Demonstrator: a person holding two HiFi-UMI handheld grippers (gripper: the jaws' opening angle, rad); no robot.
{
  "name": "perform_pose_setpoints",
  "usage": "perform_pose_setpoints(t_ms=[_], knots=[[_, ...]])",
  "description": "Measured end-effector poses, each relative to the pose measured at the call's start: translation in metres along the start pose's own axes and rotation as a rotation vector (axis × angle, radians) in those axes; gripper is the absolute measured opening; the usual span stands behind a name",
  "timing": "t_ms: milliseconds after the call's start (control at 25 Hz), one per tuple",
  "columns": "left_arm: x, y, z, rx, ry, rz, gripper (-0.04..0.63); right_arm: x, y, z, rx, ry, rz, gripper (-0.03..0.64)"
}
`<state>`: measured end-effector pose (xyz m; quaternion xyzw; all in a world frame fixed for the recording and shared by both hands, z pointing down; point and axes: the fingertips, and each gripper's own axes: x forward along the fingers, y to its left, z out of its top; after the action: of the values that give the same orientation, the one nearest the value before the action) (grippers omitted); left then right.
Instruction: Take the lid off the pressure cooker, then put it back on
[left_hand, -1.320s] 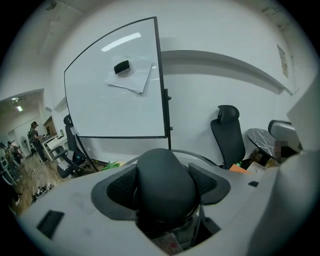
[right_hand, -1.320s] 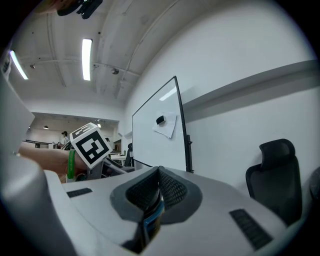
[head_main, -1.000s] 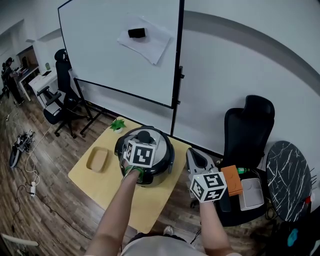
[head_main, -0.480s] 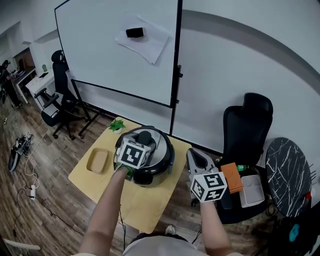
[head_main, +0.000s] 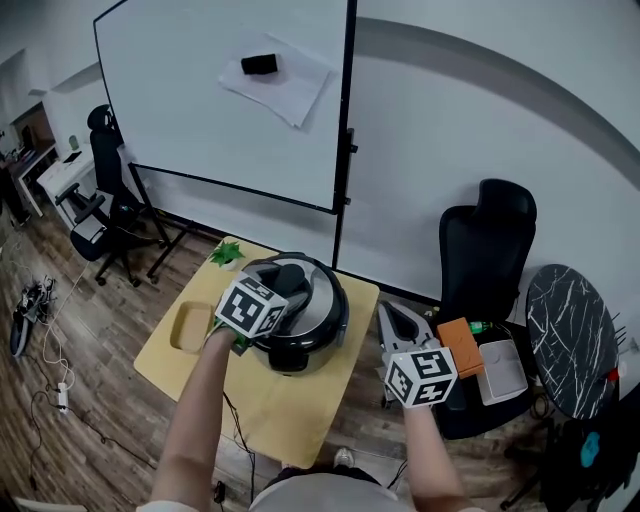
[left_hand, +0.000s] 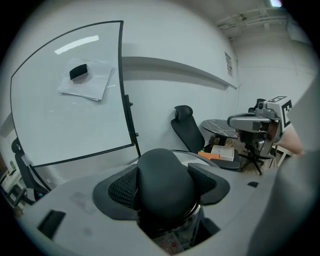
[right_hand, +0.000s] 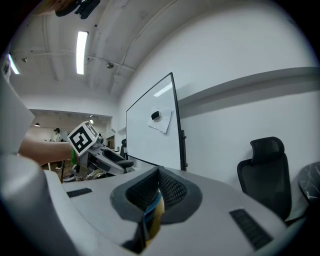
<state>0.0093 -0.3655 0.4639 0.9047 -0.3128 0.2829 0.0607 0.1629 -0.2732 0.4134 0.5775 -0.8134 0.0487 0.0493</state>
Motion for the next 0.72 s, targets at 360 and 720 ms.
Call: perform_pose_setpoints(t_ms=[360, 720], knots=[[0.000, 0.002, 0.000, -0.014, -0.017, 0.018, 0.311, -0.004, 0.001, 0.001, -0.005, -0.001, -0.027, 0.002], [-0.010, 0.011, 0.010, -0.087, -0.032, 0.046, 0.299, -0.006, -0.001, 0.005, -0.010, -0.005, -0.036, 0.002]])
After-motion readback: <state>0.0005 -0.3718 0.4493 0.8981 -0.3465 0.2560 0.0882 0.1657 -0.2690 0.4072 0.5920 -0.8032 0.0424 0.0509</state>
